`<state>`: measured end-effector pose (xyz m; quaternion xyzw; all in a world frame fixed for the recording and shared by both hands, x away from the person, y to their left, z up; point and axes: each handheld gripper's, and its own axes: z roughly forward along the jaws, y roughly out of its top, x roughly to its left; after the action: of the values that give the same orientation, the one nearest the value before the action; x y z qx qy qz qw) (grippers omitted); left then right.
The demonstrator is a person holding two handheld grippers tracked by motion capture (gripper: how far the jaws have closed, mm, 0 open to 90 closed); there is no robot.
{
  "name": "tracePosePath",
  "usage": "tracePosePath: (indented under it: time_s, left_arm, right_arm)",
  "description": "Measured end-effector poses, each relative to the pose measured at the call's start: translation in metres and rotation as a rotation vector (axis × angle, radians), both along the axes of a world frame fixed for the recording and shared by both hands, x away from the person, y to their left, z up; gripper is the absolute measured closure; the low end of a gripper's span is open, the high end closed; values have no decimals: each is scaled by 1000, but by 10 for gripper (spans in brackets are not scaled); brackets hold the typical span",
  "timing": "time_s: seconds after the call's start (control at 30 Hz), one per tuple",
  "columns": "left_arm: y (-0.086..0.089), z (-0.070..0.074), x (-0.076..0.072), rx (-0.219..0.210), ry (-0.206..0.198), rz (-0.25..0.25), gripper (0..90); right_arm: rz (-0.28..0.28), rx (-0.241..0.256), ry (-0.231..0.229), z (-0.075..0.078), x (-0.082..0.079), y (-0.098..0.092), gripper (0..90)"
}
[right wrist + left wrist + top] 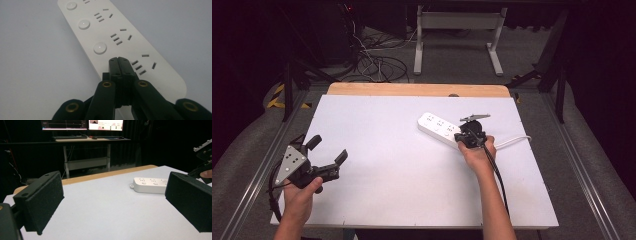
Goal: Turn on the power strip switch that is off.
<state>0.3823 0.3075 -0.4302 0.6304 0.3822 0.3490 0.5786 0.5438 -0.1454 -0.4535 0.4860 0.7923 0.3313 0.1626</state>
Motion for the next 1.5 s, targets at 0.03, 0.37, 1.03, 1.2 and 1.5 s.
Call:
tracePosePath:
  time_s: [0.03, 0.37, 1.03, 1.2, 1.5]
  left_arm:
    - [0, 0, 0, 0, 0, 0, 25]
    - [0, 1, -1, -2, -5, 1, 25]
    - [-1, 0, 0, -1, 0, -1, 25]
    - [-1, 0, 0, -1, 0, -4, 25]
    - [-1, 0, 1, 5, 1, -4, 25]
  right_arm:
    - [-1, 0, 1, 0, 0, 0, 900]
    - [-4, -33, -5, 0, 0, 3, 900]
    - [-6, -30, -26, -1, -2, 2, 900]
    - [-7, -23, -25, -1, -3, 1, 900]
    - [-2, -24, -26, -1, -2, 1, 900]
